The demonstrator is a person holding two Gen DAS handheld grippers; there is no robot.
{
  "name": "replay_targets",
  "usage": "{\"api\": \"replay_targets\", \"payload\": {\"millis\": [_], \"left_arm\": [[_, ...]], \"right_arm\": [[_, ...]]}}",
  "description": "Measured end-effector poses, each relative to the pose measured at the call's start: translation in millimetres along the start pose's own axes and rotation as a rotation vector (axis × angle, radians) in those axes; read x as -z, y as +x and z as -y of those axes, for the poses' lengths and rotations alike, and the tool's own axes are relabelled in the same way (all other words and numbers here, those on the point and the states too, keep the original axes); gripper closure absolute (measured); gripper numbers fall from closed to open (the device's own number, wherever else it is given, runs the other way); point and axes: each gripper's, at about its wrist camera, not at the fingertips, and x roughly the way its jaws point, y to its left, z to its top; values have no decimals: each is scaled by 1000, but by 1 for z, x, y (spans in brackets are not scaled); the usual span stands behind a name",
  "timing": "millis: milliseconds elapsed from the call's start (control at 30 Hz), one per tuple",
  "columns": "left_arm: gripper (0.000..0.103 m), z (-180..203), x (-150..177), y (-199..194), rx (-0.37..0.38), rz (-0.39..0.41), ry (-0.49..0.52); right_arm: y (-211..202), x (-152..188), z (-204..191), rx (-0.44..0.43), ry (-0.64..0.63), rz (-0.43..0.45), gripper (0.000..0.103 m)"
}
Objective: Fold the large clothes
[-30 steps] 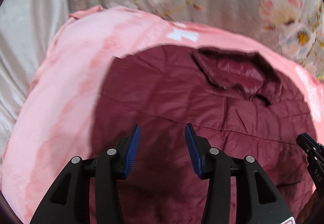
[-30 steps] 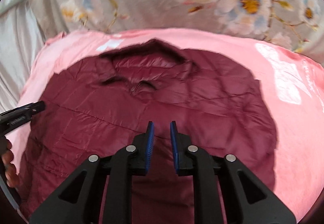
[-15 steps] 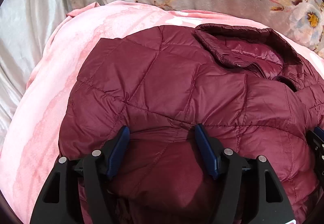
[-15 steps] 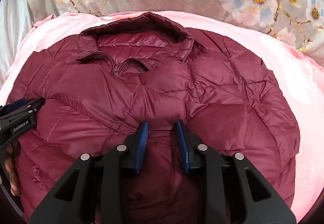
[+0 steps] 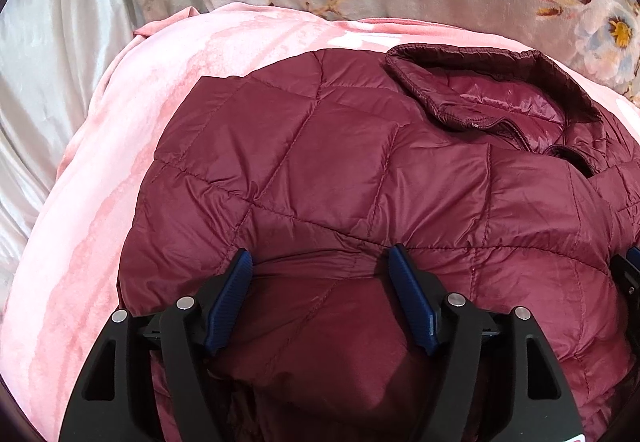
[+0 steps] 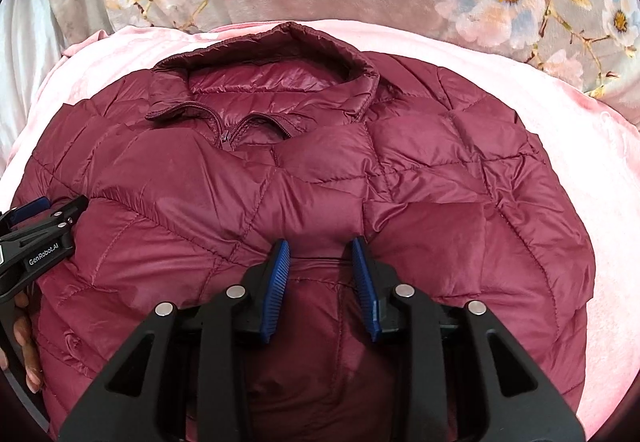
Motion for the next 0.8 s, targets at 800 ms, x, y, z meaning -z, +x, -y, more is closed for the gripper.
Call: {"api": "replay_targets", "payload": {"millis": [800], "left_arm": [[25,-13,3,-17,-23,-3,123]], "right_arm": [[-30,17,35,105,-12,-23,57]]}}
